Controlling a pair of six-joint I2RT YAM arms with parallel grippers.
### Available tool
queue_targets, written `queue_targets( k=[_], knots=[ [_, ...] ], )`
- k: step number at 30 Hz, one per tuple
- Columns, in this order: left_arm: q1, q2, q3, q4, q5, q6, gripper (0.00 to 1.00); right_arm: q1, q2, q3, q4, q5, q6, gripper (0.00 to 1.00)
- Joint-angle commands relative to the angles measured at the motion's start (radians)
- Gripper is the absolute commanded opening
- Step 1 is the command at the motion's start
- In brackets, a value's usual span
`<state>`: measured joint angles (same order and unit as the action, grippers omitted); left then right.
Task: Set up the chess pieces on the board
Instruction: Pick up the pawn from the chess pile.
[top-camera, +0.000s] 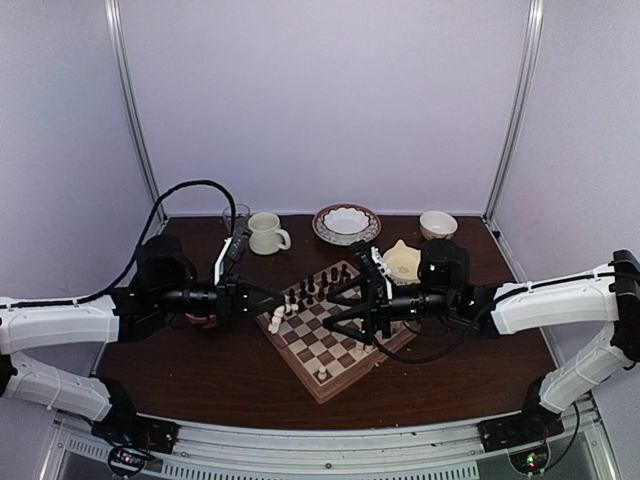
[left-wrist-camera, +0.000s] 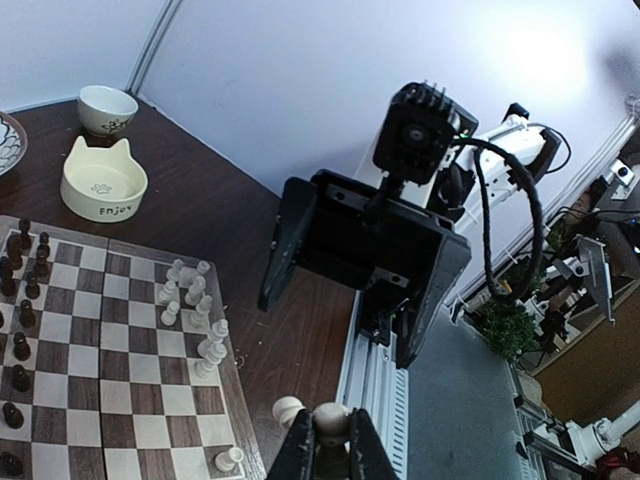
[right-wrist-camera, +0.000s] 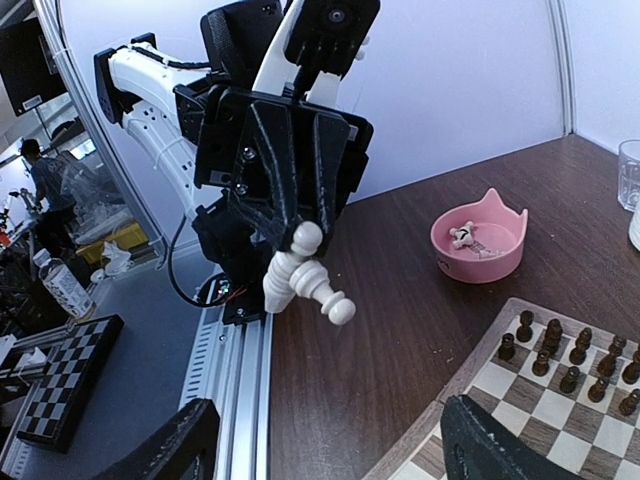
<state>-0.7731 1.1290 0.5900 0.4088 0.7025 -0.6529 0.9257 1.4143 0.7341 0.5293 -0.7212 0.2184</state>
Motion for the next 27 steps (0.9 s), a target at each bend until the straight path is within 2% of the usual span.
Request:
queue_targets(
  k=[1,15,27],
  knots=[
    [-0.04,0.02,0.037,0.107,0.023,-0.016,0.0,0.014,0.038,0.009,0.118,-0.071,0.077,0.79],
    [-0.107,0.069,0.06,0.16,0.027,-0.034,0.0,0.042,0.113,0.021,0.248,-0.122,0.145,0.77],
    [-0.112,0.092,0.066,0.169,0.025,-0.039,0.0,0.065,0.123,0.037,0.26,-0.145,0.146,0.57]
  ],
)
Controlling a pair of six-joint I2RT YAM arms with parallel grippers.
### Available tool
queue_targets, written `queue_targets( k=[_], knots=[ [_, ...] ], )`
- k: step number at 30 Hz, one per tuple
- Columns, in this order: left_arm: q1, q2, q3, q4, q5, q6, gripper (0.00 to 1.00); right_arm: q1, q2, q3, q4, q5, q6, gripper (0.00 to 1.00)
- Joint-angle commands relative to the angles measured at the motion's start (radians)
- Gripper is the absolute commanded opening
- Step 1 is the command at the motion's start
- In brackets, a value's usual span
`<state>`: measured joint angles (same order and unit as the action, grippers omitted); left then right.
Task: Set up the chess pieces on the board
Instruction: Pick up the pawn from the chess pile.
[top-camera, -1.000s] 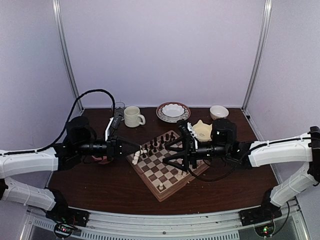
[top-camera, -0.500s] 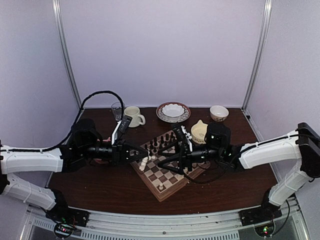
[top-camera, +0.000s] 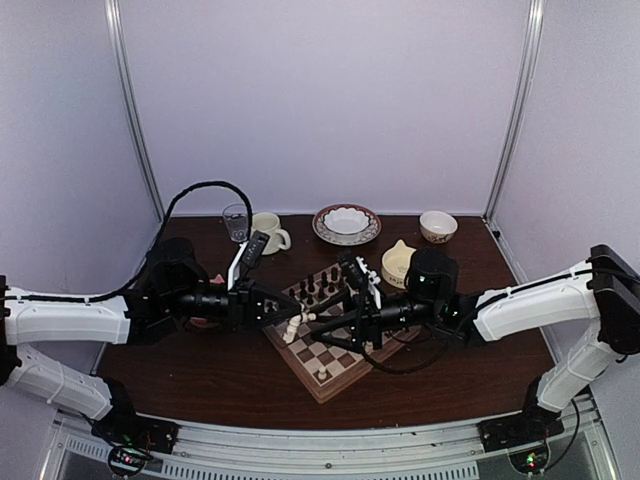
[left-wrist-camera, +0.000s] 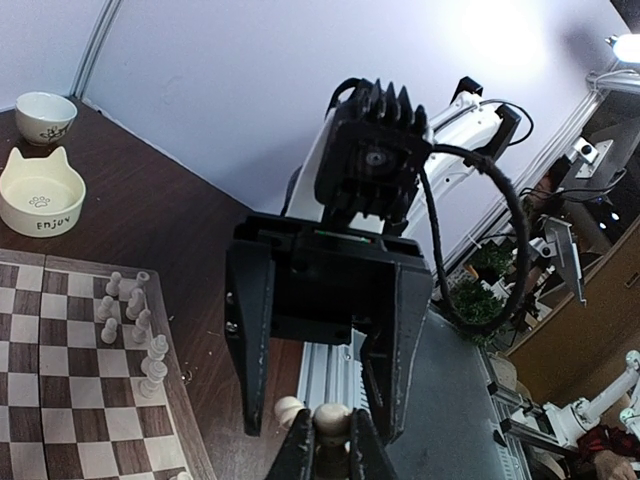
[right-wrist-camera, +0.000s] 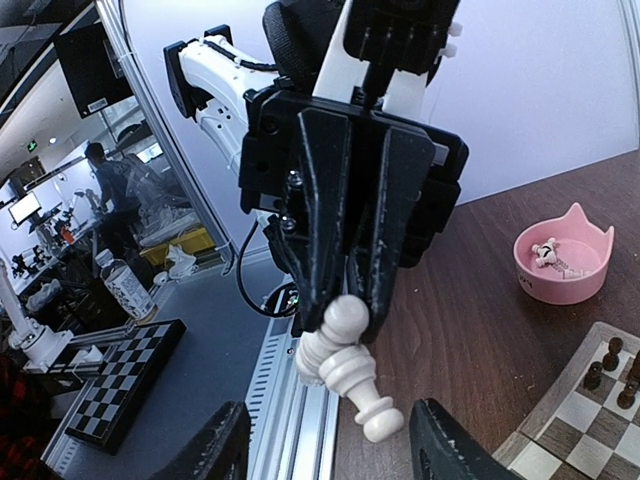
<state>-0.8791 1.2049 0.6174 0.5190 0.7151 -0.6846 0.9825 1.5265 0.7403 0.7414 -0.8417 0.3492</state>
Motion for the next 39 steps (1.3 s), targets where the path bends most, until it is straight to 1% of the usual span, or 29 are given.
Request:
queue_targets(
  k=[1,5,10,16,22,27,28,30,33,39],
  knots=[
    [-0.007,0.017,0.039,0.06,0.014,-0.008,0.0,0.01,0.011,0.031,0.051,-0.025,0.018,0.55],
    [-0.008,0.021,0.041,0.061,0.016,-0.009,0.0,0.01,0.003,0.027,0.058,-0.022,0.02,0.48],
    [-0.008,0.009,0.04,0.041,0.005,0.003,0.0,0.01,-0.004,0.022,0.06,-0.023,0.02,0.34],
    [-0.008,-0.022,0.035,0.01,-0.008,0.022,0.0,0.01,-0.012,0.02,0.041,-0.021,0.001,0.27],
    [-0.008,-0.042,0.03,-0.008,-0.014,0.031,0.0,0.01,-0.024,0.018,0.02,-0.012,-0.014,0.26],
    [-0.007,-0.039,0.031,-0.008,-0.014,0.032,0.0,0.01,-0.03,0.016,0.013,-0.001,-0.016,0.21],
    [-0.007,-0.037,0.031,-0.008,-0.014,0.032,0.0,0.01,-0.031,0.016,0.013,0.0,-0.014,0.22],
    [-0.007,-0.035,0.033,-0.007,-0.012,0.03,0.0,0.009,-0.032,0.016,0.016,0.002,-0.008,0.3],
    [-0.007,-0.03,0.034,-0.003,-0.007,0.028,0.0,0.009,-0.036,0.013,0.02,0.009,-0.003,0.33],
    [-0.009,-0.018,0.036,0.005,-0.002,0.024,0.0,0.008,-0.051,0.002,0.032,0.026,0.003,0.32]
  ],
)
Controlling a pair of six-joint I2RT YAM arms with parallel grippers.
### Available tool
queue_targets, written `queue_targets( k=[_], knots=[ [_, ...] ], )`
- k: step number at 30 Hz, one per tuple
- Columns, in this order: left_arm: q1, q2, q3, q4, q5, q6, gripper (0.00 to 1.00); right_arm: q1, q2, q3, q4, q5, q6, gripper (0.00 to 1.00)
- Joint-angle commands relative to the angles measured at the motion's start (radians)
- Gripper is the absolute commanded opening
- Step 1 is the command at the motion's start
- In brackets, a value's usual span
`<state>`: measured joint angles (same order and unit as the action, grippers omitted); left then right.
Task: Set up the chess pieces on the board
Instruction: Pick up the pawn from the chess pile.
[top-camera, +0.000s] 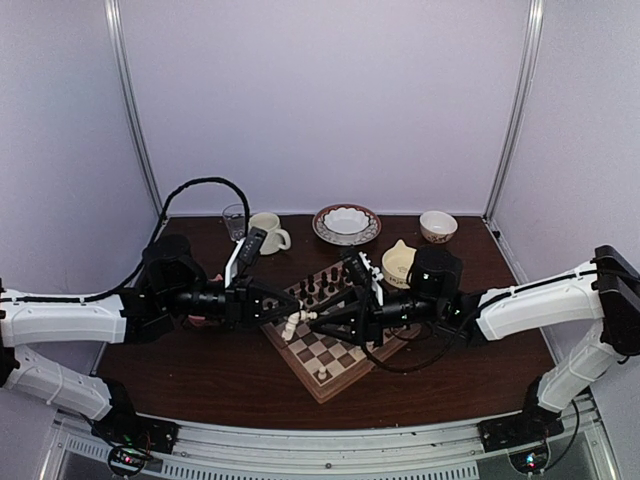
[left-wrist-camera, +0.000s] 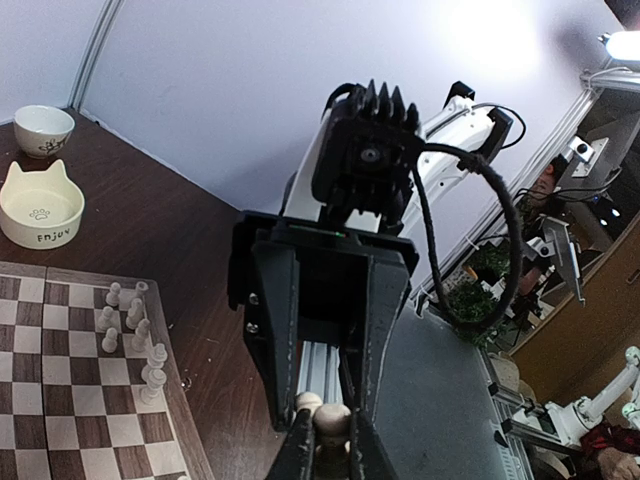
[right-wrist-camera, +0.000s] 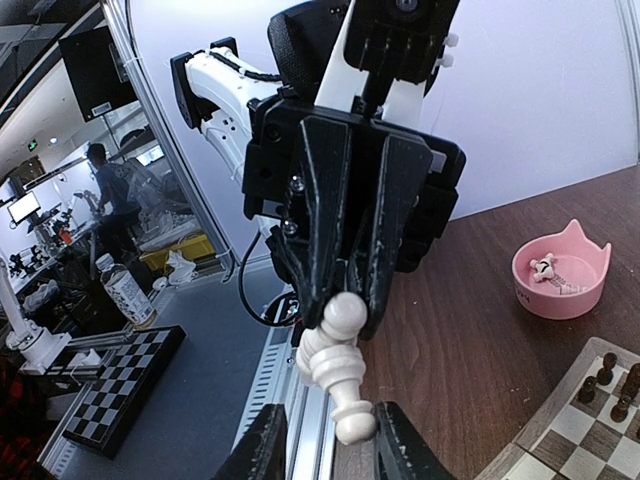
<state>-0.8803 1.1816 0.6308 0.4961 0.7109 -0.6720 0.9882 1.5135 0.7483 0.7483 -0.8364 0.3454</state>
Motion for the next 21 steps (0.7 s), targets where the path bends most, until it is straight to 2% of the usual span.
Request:
queue_targets(
  k=[1,4,8,10,12,16,21],
  knots=[
    [-0.008,0.007,0.023,0.028,0.004,0.011,0.0,0.004,-0.04,-0.007,0.027,0.025,0.009,0.33],
    [-0.008,0.014,0.027,0.032,0.011,0.009,0.0,0.003,-0.044,-0.012,0.037,0.034,0.015,0.36],
    [-0.008,0.016,0.029,0.032,0.009,0.011,0.0,0.003,-0.045,-0.012,0.038,0.03,0.016,0.26],
    [-0.008,0.013,0.028,0.027,0.006,0.013,0.0,0.003,-0.045,-0.012,0.036,0.027,0.014,0.24],
    [-0.008,0.008,0.027,0.022,0.002,0.015,0.0,0.003,-0.044,-0.01,0.028,0.025,0.01,0.24],
    [-0.008,-0.01,0.023,0.012,-0.007,0.022,0.0,0.003,-0.038,-0.004,0.018,0.02,0.005,0.31],
    [-0.008,-0.021,0.021,0.003,-0.008,0.027,0.0,0.003,-0.033,0.0,0.004,0.021,-0.001,0.27]
  ],
)
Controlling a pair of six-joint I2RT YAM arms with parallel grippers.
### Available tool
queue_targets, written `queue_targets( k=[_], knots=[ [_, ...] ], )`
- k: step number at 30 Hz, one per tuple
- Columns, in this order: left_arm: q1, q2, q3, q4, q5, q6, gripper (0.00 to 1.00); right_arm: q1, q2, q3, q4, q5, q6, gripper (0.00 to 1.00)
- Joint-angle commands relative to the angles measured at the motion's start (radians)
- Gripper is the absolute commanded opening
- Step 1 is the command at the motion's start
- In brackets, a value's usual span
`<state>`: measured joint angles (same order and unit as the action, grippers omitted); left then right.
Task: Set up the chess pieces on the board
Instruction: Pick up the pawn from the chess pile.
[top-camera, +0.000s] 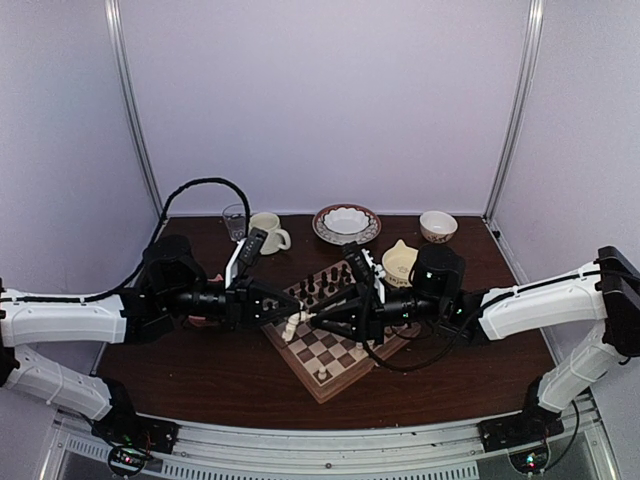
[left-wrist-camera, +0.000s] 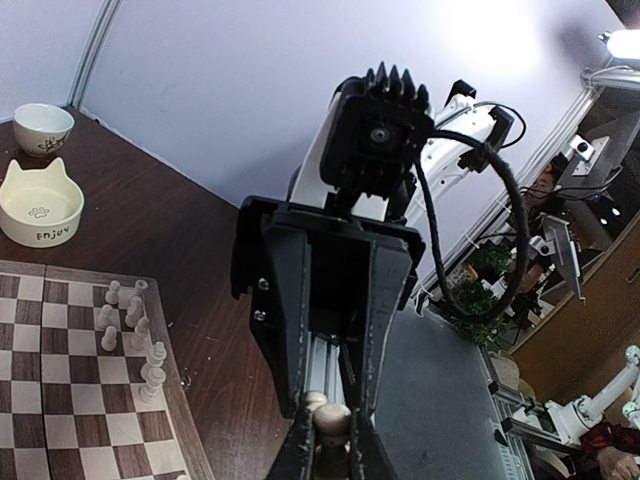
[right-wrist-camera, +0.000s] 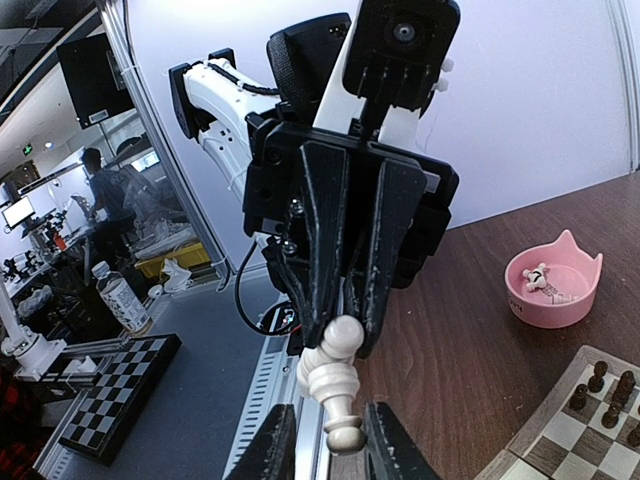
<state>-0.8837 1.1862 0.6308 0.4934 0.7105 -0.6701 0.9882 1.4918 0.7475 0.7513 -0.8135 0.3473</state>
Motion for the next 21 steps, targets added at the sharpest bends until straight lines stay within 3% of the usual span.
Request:
queue_targets(
  k=[1,9,17,21],
  knots=[
    [-0.004,-0.028,0.021,0.004,-0.008,0.026,0.0,0.003,-0.011,0.002,-0.003,-0.001,-0.005,0.25],
    [-0.004,-0.024,0.024,-0.004,-0.01,0.031,0.0,0.003,-0.014,0.002,-0.002,0.004,-0.002,0.06],
    [-0.005,-0.031,0.038,-0.113,-0.095,0.115,0.0,-0.004,-0.052,0.024,-0.168,0.085,-0.08,0.04],
    [-0.004,-0.086,0.045,-0.242,-0.221,0.177,0.0,-0.017,-0.073,0.031,-0.262,0.132,-0.128,0.04]
  ],
)
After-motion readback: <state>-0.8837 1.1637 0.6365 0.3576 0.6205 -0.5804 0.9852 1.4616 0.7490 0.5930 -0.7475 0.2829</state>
